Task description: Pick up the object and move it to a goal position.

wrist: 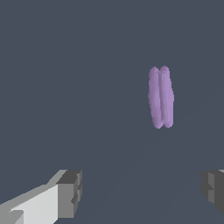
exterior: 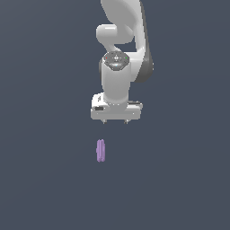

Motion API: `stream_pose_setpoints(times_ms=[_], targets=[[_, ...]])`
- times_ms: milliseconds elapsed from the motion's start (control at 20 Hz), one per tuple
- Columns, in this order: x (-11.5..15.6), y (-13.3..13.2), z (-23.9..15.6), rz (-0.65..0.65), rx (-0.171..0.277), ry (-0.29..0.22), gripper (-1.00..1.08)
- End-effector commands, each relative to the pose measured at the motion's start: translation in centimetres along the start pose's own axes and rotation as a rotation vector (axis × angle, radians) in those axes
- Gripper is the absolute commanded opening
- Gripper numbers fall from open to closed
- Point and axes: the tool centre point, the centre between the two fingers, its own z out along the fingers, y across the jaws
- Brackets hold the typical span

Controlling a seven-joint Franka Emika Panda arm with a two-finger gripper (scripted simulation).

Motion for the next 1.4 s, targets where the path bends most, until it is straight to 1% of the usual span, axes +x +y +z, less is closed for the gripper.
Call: stream_pose_setpoints(times_ms=[0, 450, 750, 1050, 1350], targets=[[0.0, 0.0, 0.0, 0.000, 0.000, 0.000, 1.00], [0.0, 0.6, -0.9, 0.008, -0.013, 0.015, 1.00], [0.1, 0.7, -0.7, 0.007, -0.013, 0.015, 1.00], [1.4, 1.6, 0.5, -0.006, -0.012, 0.015, 1.00], [3.5, 3.2, 3.1, -0.029, -0.010, 0.014, 1.00]])
